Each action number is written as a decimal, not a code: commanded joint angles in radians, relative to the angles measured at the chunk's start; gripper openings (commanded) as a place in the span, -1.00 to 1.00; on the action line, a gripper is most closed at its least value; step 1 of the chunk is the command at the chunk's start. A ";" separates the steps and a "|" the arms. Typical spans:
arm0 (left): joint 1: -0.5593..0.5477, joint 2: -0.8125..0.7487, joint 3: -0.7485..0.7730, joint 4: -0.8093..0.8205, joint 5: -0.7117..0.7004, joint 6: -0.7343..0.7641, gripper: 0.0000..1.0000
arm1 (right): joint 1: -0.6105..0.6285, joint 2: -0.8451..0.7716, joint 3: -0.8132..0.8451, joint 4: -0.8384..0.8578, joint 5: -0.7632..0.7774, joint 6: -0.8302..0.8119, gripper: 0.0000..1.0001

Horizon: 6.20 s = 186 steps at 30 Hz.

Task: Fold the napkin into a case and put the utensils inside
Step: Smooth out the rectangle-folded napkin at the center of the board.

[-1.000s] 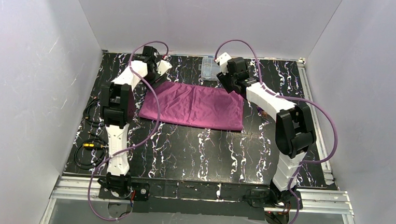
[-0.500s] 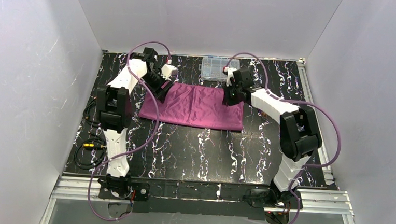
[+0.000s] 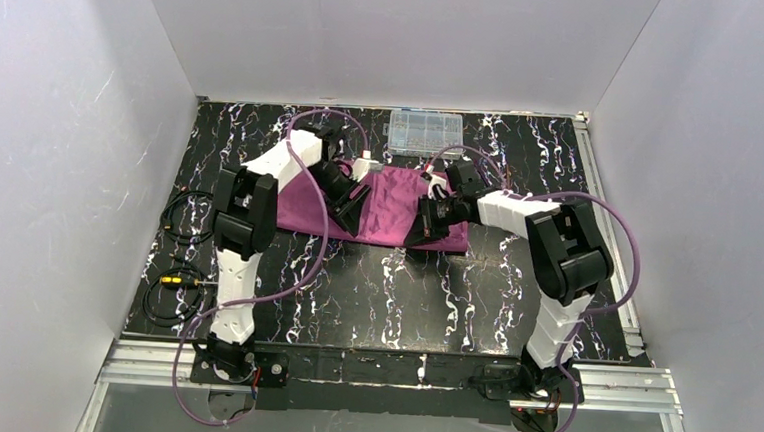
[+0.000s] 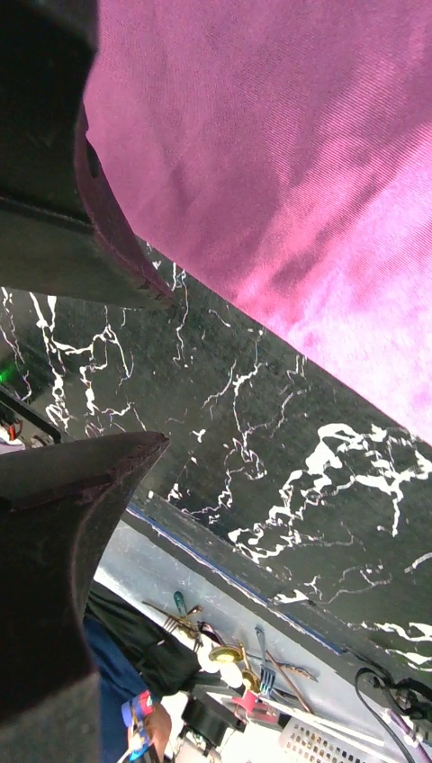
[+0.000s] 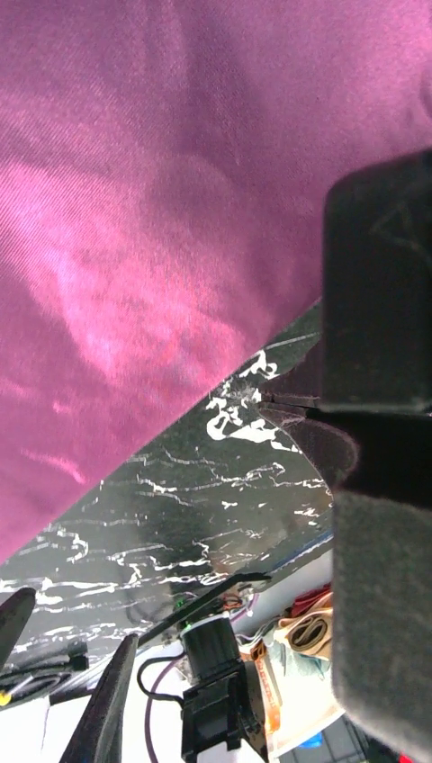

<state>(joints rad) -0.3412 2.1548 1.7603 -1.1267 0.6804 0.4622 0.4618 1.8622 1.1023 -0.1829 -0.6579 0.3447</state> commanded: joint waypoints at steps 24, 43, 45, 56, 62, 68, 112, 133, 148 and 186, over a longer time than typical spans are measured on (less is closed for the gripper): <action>0.200 0.088 -0.046 0.007 -0.135 0.056 -0.10 | -0.095 0.018 -0.082 0.136 -0.212 0.136 -0.97; 0.196 0.080 -0.047 0.007 -0.114 0.065 -0.11 | -0.200 -0.025 -0.131 -0.042 0.000 0.108 -0.97; 0.196 0.083 -0.045 0.007 -0.116 0.066 -0.12 | -0.214 -0.036 -0.140 -0.059 0.005 0.099 -0.97; 0.196 0.089 -0.028 0.007 -0.125 0.070 -0.13 | -0.247 -0.027 -0.198 -0.081 0.013 0.059 -0.97; 0.196 0.090 -0.025 0.007 -0.130 0.069 -0.13 | -0.291 -0.031 -0.184 -0.068 -0.040 0.038 -0.97; 0.196 0.085 -0.024 0.001 -0.134 0.072 -0.14 | -0.294 -0.079 -0.046 -0.220 -0.064 -0.050 -0.81; 0.195 0.074 -0.003 -0.016 -0.136 0.086 -0.17 | -0.230 -0.055 -0.004 -0.309 0.070 -0.039 -0.97; 0.116 0.083 0.095 -0.125 0.108 -0.006 0.03 | -0.241 0.003 -0.073 -0.275 0.235 -0.038 -0.97; 0.275 0.292 0.221 -0.311 0.115 0.010 -0.20 | -0.241 -0.015 -0.122 -0.254 0.263 -0.035 -0.97; 0.529 0.297 0.314 -0.344 -0.294 0.154 -0.30 | -0.241 -0.027 -0.134 -0.256 0.298 -0.031 -0.97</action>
<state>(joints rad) 0.1619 2.4794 2.0449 -1.4754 0.4667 0.5846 0.2237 1.8233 1.0042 -0.4316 -0.5289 0.3489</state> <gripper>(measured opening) 0.354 0.029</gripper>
